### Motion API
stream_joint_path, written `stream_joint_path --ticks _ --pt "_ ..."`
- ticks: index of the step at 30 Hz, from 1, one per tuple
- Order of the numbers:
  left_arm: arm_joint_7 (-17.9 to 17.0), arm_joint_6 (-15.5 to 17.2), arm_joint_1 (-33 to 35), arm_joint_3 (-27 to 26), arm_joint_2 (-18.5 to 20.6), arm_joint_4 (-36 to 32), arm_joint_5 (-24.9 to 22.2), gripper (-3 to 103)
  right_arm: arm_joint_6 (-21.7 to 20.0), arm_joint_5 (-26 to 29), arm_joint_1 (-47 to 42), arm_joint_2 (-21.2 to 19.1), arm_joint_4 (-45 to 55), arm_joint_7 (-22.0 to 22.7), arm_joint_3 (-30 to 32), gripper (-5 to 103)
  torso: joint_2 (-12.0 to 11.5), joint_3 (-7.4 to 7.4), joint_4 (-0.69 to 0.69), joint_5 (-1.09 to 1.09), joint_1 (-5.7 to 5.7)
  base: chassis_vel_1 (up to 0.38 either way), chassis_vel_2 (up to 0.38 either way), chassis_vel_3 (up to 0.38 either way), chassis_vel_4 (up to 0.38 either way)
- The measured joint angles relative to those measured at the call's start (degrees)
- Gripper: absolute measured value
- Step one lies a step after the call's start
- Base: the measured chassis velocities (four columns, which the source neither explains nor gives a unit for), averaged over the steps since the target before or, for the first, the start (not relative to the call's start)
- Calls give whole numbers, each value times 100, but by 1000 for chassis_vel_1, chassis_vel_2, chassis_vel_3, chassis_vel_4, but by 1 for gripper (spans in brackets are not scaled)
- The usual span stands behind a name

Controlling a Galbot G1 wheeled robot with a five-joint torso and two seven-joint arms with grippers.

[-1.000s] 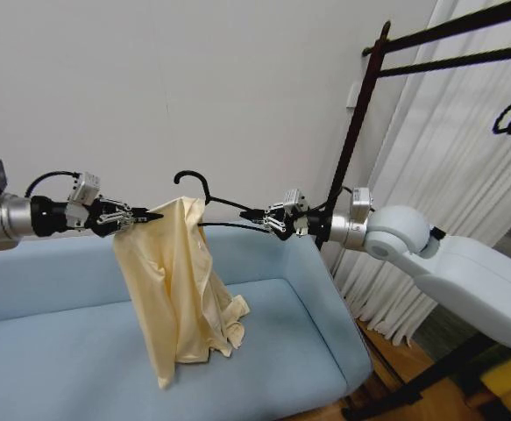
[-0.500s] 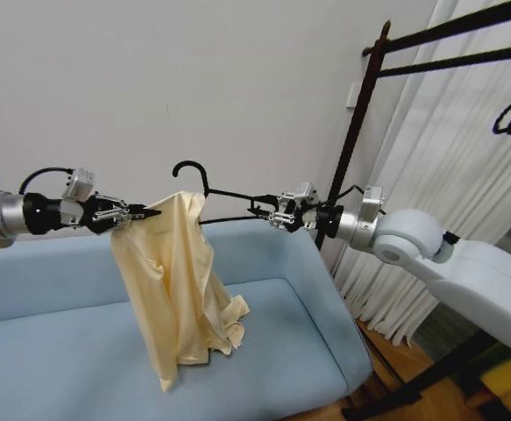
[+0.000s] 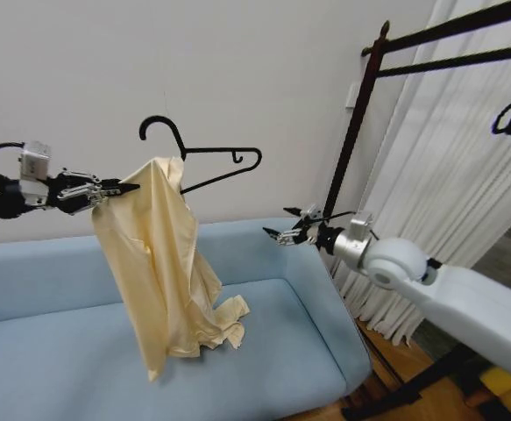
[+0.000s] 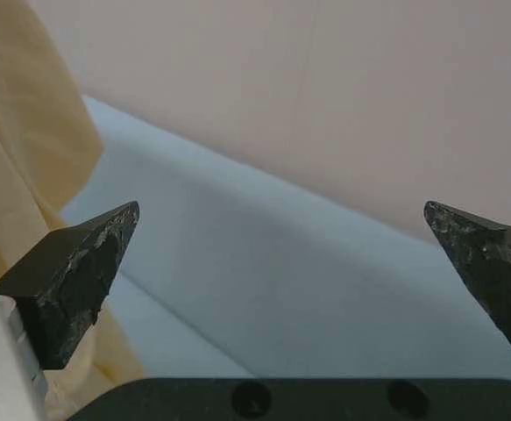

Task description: Pick up the clothes from the sofa and hang them on the clothes hanger.

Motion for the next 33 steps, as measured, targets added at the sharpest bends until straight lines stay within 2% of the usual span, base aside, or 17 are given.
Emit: stream_joint_path --ticks 5,7,14,21,29,33 --pt "293 34 -41 -6 49 46 -278 2 -27 121 -611 678 -84 73 1 100 0 0 1 0 0 0 0 0 0" --pt "407 38 -48 -3 186 195 -417 2 -29 298 -1055 968 -76 80 91 100 0 0 0 1 0 0 0 0 0" --pt "558 30 -91 -1 349 417 -466 2 -161 847 -1683 934 346 83 297 100 0 0 -3 1 0 0 0 0 0" --pt "589 30 -136 -14 354 397 -528 2 -200 1300 -1897 1055 781 573 346 100 0 0 -1 1 0 0 0 0 0" --pt "537 23 -147 -15 360 492 -574 2 -209 1045 -1904 1391 480 566 140 100 0 0 -1 1 0 0 0 0 0" --pt "514 21 -162 -15 359 532 -576 2 -210 1042 -1966 1411 527 565 127 100 0 0 -1 1 0 0 0 0 0"
